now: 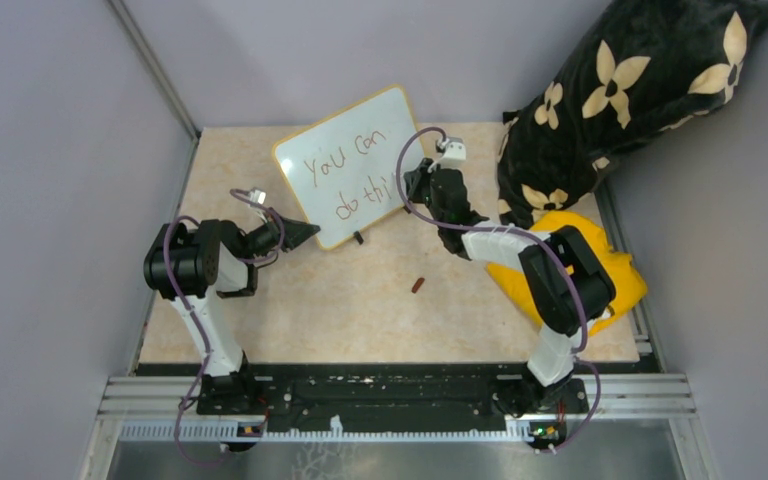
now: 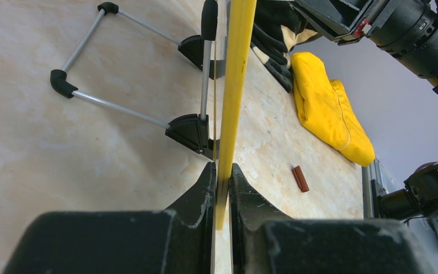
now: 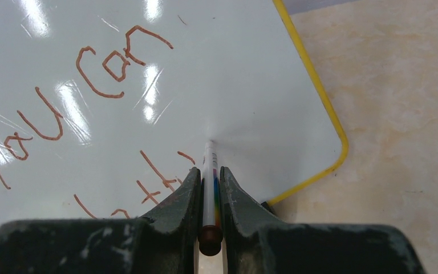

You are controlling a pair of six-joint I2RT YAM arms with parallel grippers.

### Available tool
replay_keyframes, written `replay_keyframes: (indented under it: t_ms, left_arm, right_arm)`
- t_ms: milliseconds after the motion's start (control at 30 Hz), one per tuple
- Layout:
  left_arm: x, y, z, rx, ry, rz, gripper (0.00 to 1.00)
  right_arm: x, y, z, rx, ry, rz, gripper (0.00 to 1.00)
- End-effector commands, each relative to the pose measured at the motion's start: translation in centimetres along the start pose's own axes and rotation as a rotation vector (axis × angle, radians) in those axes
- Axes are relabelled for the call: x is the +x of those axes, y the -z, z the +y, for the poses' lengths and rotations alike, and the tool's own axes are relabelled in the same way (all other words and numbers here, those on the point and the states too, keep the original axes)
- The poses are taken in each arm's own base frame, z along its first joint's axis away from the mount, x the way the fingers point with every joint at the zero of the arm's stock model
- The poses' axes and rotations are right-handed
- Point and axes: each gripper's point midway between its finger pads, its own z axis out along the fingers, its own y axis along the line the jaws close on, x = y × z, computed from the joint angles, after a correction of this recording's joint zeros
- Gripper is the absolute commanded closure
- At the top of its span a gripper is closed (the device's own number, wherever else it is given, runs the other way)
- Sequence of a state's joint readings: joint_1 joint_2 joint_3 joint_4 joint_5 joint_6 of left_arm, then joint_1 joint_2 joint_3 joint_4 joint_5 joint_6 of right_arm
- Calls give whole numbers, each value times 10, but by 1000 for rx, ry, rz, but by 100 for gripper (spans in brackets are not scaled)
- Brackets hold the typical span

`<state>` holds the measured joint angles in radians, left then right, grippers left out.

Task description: Write a sentence on the whiteboard

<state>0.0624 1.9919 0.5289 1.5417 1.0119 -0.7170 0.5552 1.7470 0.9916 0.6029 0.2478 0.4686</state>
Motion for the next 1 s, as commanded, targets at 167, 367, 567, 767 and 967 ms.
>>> replay_keyframes:
  t_ms: [167,367,567,767,967]
  left_arm:
    - [1,-3,-4,31,-4,11,100]
    - [1,-3,-4,31,-4,11,100]
    - [1,-3,-4,31,-3,12,100]
    - [1,-3,-4,29,-1,12,100]
    - [1,-3,-4,29,0,11,100]
  right_arm:
    - [-14,-5,24,-87,-22,-35,100]
    - [-3,-1,25,-93,-13,-12,100]
    - [8,6,17,-76,-17,9,100]
    - [16,12,11,-64,-18,21,100]
    - [14,13,4,-30,-9,14,100]
